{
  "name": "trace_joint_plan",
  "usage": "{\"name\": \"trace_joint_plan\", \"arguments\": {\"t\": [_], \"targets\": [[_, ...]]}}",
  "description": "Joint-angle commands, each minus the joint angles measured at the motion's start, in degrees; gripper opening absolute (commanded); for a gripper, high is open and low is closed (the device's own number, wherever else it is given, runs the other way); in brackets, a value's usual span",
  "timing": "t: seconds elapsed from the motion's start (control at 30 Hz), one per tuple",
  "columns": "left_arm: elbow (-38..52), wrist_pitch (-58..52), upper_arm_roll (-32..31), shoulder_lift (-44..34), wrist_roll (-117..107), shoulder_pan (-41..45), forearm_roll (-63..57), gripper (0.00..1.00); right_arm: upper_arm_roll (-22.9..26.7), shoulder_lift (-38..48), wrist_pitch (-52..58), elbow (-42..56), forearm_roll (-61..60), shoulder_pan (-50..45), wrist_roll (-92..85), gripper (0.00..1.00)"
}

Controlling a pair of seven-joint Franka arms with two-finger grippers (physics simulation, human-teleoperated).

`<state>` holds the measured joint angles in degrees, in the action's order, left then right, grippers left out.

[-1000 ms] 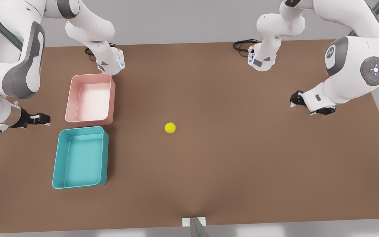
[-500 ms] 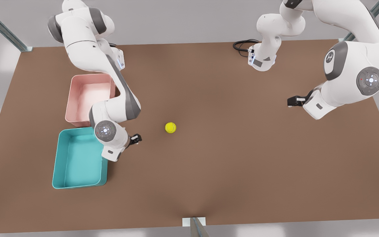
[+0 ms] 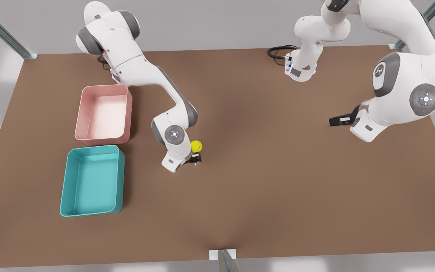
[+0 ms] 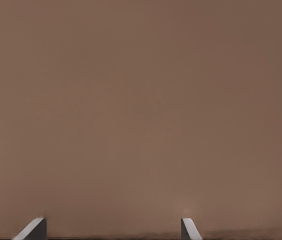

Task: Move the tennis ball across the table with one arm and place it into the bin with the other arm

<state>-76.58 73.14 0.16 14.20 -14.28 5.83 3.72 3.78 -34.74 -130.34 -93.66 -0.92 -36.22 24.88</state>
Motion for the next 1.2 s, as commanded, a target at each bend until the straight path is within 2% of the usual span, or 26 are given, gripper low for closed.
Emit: {"name": "trace_joint_plan", "arguments": {"t": [0.0,0.13,0.47,0.77,1.17], "targets": [[0.0,-1.1,0.0,0.4,-7.1,-0.6,1.6,1.00,0.0,2.0,-6.9,-3.5,0.2,-0.7,19.2,1.00],[0.0,-1.1,-0.1,0.4,-7.1,-0.6,1.9,1.00,0.0,6.0,-7.0,-9.0,0.1,-4.3,19.5,1.00],[0.6,-0.9,-0.1,1.6,-7.0,-0.6,3.0,1.00,0.0,6.0,-16.1,-17.9,0.2,-9.0,19.7,1.00],[0.6,-0.8,0.0,3.0,-7.0,-1.5,2.9,1.00,0.1,1.3,-22.4,-18.0,0.2,-8.7,19.7,1.00],[0.5,-0.9,-0.1,3.8,-7.0,-2.8,3.9,1.00,0.2,-1.2,-22.8,-18.4,0.4,-10.0,19.7,1.00]]}}
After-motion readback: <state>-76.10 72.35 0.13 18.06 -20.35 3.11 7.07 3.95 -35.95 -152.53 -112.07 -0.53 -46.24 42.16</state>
